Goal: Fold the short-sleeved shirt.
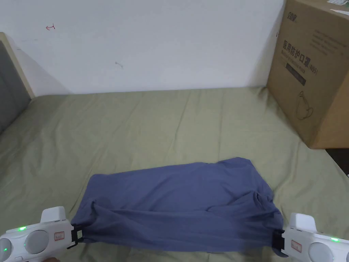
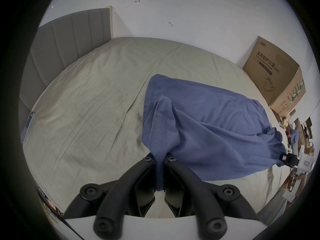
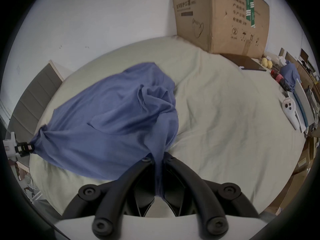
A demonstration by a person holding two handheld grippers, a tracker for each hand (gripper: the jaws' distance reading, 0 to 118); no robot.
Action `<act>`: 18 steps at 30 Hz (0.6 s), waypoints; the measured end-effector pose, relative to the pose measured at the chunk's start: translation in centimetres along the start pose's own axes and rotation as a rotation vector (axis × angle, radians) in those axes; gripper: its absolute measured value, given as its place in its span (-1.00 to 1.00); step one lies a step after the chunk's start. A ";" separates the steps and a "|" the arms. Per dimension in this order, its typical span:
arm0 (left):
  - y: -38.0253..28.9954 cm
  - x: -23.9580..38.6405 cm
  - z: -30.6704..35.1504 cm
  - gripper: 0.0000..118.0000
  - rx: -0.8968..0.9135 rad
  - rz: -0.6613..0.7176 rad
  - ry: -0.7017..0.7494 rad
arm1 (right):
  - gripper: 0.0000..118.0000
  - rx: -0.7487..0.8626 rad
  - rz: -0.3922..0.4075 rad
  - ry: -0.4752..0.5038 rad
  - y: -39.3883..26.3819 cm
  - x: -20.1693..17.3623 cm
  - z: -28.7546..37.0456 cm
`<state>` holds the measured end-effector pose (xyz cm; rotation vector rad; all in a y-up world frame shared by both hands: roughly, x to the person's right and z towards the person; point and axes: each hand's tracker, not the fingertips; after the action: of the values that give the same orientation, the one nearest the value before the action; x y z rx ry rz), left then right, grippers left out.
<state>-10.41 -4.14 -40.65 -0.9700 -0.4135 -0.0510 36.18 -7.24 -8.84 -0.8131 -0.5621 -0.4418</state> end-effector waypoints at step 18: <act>-11.7 -3.9 1.9 -0.91 -0.155 0.024 0.038 | -0.92 -0.154 0.001 -0.042 -11.4 2.3 3.9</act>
<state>-17.19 -9.86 -31.89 -1.1245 -0.3667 -0.0805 30.28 -11.59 1.03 -0.9721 -0.5708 -0.4721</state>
